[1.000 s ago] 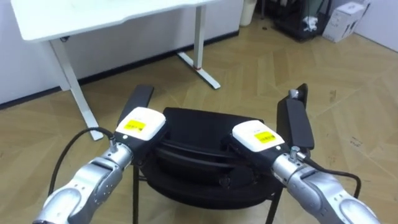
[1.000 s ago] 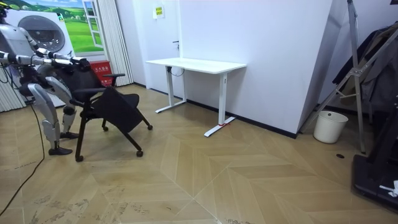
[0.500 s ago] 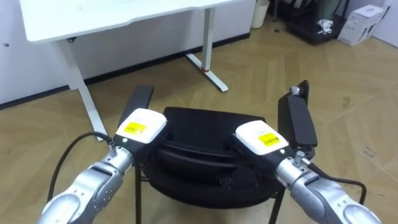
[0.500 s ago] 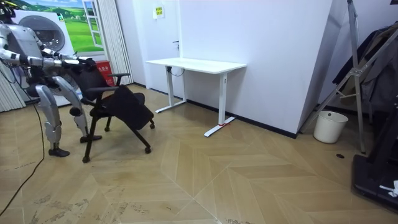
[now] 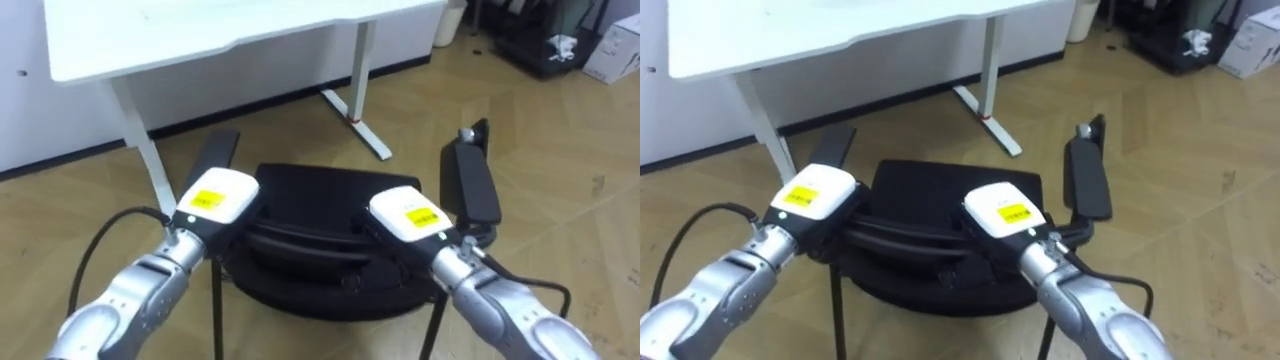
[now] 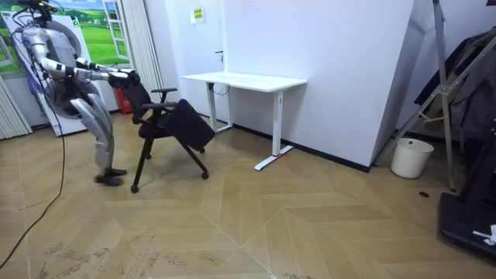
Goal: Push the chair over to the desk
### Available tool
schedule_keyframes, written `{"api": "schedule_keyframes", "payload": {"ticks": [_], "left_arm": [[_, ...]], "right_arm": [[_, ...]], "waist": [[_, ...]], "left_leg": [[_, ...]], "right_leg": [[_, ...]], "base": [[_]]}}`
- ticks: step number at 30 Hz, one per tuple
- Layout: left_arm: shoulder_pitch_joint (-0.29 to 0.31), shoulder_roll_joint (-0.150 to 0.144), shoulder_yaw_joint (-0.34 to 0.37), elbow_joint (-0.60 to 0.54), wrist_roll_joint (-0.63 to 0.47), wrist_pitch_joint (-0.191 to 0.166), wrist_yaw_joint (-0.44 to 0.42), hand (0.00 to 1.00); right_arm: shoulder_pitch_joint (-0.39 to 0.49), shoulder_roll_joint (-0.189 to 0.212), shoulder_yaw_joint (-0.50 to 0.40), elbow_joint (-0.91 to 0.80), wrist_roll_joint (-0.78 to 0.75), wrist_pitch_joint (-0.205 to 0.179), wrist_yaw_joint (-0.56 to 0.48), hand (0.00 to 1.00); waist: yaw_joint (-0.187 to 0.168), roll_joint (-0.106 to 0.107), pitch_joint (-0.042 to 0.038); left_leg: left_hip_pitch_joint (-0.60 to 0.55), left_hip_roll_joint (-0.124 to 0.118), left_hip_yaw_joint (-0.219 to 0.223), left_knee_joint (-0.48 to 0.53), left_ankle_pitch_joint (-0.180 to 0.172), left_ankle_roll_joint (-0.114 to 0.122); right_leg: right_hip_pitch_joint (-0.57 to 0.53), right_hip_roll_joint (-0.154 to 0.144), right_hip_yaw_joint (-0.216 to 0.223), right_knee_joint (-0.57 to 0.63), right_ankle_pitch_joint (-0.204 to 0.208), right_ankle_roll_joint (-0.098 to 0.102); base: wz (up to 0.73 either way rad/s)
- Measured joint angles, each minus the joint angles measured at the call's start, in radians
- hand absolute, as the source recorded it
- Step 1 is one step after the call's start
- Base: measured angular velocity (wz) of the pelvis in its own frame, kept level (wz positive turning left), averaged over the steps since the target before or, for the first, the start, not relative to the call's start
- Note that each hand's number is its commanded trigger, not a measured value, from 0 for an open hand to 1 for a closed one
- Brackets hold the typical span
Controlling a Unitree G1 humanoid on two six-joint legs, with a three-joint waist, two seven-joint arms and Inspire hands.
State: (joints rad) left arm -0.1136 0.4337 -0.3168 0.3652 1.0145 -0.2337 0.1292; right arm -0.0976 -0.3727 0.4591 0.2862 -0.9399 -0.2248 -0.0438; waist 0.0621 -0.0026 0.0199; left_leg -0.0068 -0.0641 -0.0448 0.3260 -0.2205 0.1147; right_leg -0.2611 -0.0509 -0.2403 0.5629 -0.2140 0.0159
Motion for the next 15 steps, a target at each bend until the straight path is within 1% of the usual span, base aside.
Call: {"api": "schedule_keyframes", "payload": {"ticks": [1,2,3,4,5,6,7,8,9,10,11,12,13,14,15], "left_arm": [[0.002,-0.001,-0.001,0.001,0.000,0.000,-0.001,1.00],[0.007,-0.006,-0.002,0.008,0.000,0.000,-0.001,1.00],[0.010,-0.009,-0.001,0.011,-0.006,0.001,-0.004,1.00],[0.012,-0.011,-0.001,0.013,-0.008,0.001,-0.005,1.00],[0.012,-0.014,-0.001,0.016,-0.013,0.004,-0.005,1.00],[0.006,-0.014,0.000,0.017,-0.021,0.007,-0.007,1.00],[0.004,-0.014,0.001,0.016,-0.024,0.008,-0.006,1.00],[-0.002,-0.016,0.001,0.011,-0.028,0.015,-0.003,1.00],[-0.007,-0.026,0.001,0.011,-0.028,0.024,-0.003,1.00],[-0.009,-0.028,0.001,0.010,-0.028,0.028,-0.003,1.00],[-0.010,-0.026,0.006,0.001,-0.027,0.029,-0.003,1.00],[-0.011,-0.025,0.011,-0.005,-0.026,0.031,-0.003,1.00],[-0.015,-0.025,0.012,-0.005,-0.026,0.032,-0.003,1.00],[-0.020,-0.024,0.011,-0.002,-0.026,0.032,-0.003,1.00],[-0.017,-0.023,0.009,-0.001,-0.026,0.032,-0.003,1.00]], "right_arm": [[0.001,0.000,0.000,0.004,0.000,-0.004,0.000,1.00],[0.001,0.000,0.000,0.012,0.000,-0.011,0.001,1.00],[0.001,0.000,-0.001,0.016,-0.002,-0.018,0.002,1.00],[0.001,0.000,-0.001,0.018,-0.001,-0.021,0.002,1.00],[-0.001,-0.001,-0.004,0.017,-0.001,-0.025,0.002,1.00],[-0.009,-0.001,-0.009,0.013,-0.002,-0.025,0.004,1.00],[-0.013,-0.001,-0.011,0.012,-0.003,-0.025,0.005,1.00],[-0.027,-0.005,-0.015,0.008,-0.003,-0.025,0.013,1.00],[-0.042,-0.013,-0.016,0.007,-0.003,-0.025,0.028,1.00],[-0.048,-0.013,-0.018,0.008,-0.003,-0.025,0.037,1.00],[-0.060,-0.009,-0.020,0.011,-0.004,-0.022,0.046,1.00],[-0.071,-0.009,-0.021,0.011,-0.003,-0.021,0.053,1.00],[-0.077,-0.008,-0.020,0.012,-0.003,-0.020,0.057,1.00],[-0.083,-0.006,-0.020,0.017,-0.001,-0.017,0.067,1.00],[-0.083,-0.004,-0.018,0.025,0.004,-0.018,0.069,1.00]], "waist": [[-0.010,-0.003,-0.0021],[-0.028,-0.008,-0.0049],[-0.044,-0.015,-0.0090],[-0.052,-0.016,-0.0111],[-0.060,-0.022,-0.0210],[-0.056,-0.004,-0.0245],[-0.055,-0.004,-0.0233],[-0.058,0.005,-0.0263],[-0.061,0.007,-0.0228],[-0.058,0.011,-0.0235],[-0.044,0.018,-0.0254],[-0.030,0.020,-0.0247],[-0.026,0.015,-0.0215],[-0.025,0.007,-0.0166],[-0.020,0.001,-0.0144]], "left_leg": [[0.011,-0.005,-0.013,0.005,-0.012,0.000],[0.036,-0.018,-0.043,0.022,-0.041,-0.004],[0.054,-0.025,-0.062,0.052,-0.078,-0.012],[0.062,-0.029,-0.082,0.070,-0.098,-0.014],[0.067,-0.017,-0.099,0.106,-0.136,-0.037],[0.072,0.006,-0.086,0.124,-0.164,-0.063],[0.074,0.021,-0.069,0.124,-0.171,-0.070],[0.078,0.053,-0.036,0.124,-0.183,-0.086],[0.090,0.075,-0.031,0.120,-0.198,-0.103],[0.098,0.089,-0.027,0.117,-0.203,-0.111],[0.116,0.116,-0.020,0.110,-0.215,-0.129],[0.120,0.143,0.002,0.137,-0.224,-0.143],[0.116,0.151,0.020,0.170,-0.223,-0.143],[0.092,0.166,0.041,0.265,-0.210,-0.156],[0.058,0.179,0.044,0.376,-0.179,-0.174]], "right_leg": [[-0.002,0.001,0.006,-0.072,0.021,-0.001],[0.002,-0.003,0.029,-0.198,0.061,0.003],[0.007,-0.018,0.063,-0.268,0.093,0.007],[0.013,-0.023,0.061,-0.264,0.130,0.008],[0.021,-0.005,0.067,-0.238,0.157,-0.018],[0.022,0.013,0.064,-0.209,0.160,-0.023],[0.022,0.017,0.059,-0.198,0.163,-0.030],[0.024,0.024,0.048,-0.180,0.178,-0.067],[0.029,0.043,0.046,-0.161,0.156,-0.094],[0.032,0.053,0.041,-0.152,0.141,-0.099],[0.036,0.076,0.036,-0.132,0.110,-0.111],[0.041,0.091,0.028,-0.112,0.077,-0.123],[0.048,0.093,0.024,-0.100,0.061,-0.127],[0.066,0.093,0.012,-0.078,0.027,-0.136],[0.089,0.094,0.004,-0.063,-0.003,-0.142]], "base": [[0.81],[0.90],[0.88],[0.82],[0.59],[0.47],[0.43],[0.53],[0.50],[0.25],[0.07],[0.08],[0.23],[0.30],[0.29]]}}
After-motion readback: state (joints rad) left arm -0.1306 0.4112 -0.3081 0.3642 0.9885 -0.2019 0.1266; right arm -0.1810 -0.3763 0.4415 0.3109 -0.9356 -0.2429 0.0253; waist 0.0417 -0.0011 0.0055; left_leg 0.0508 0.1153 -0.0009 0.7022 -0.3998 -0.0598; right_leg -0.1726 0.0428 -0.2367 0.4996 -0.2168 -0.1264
